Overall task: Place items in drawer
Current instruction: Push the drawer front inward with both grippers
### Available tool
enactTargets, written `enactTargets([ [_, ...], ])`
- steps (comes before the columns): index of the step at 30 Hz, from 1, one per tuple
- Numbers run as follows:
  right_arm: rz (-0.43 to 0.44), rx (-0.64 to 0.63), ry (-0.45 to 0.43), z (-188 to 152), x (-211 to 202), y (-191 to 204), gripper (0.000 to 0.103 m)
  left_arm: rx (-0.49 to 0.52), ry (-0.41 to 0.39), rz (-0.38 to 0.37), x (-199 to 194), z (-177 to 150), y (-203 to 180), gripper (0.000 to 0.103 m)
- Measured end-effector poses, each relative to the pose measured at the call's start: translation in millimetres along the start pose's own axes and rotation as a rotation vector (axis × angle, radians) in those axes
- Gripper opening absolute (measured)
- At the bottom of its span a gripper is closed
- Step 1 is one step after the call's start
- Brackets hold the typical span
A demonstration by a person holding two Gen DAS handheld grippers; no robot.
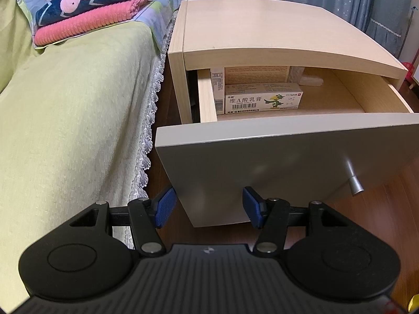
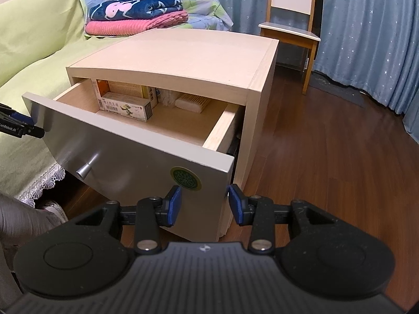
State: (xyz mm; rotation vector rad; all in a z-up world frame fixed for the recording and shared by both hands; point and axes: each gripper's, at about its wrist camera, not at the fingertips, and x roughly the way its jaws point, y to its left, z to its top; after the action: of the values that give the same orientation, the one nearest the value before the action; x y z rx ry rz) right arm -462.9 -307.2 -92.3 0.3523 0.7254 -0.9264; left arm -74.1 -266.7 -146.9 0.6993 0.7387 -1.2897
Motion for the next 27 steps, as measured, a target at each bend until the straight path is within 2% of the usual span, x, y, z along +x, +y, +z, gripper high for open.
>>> enactTargets([
  [18, -0.014, 0.052, -0.016, 4, 7, -4, 0.036, -0.017, -0.003, 0.019, -1, 0, -2, 0.058],
  [23, -0.023, 0.092, -0.028, 4, 5, -5, 0.035, -0.054, -0.001, 0.031, -6, -4, -4, 0.058],
  [27, -0.096, 0.175, -0.063, 1, -7, -2, 0.034, -0.112, -0.007, 0.034, -22, -14, -10, 0.059],
])
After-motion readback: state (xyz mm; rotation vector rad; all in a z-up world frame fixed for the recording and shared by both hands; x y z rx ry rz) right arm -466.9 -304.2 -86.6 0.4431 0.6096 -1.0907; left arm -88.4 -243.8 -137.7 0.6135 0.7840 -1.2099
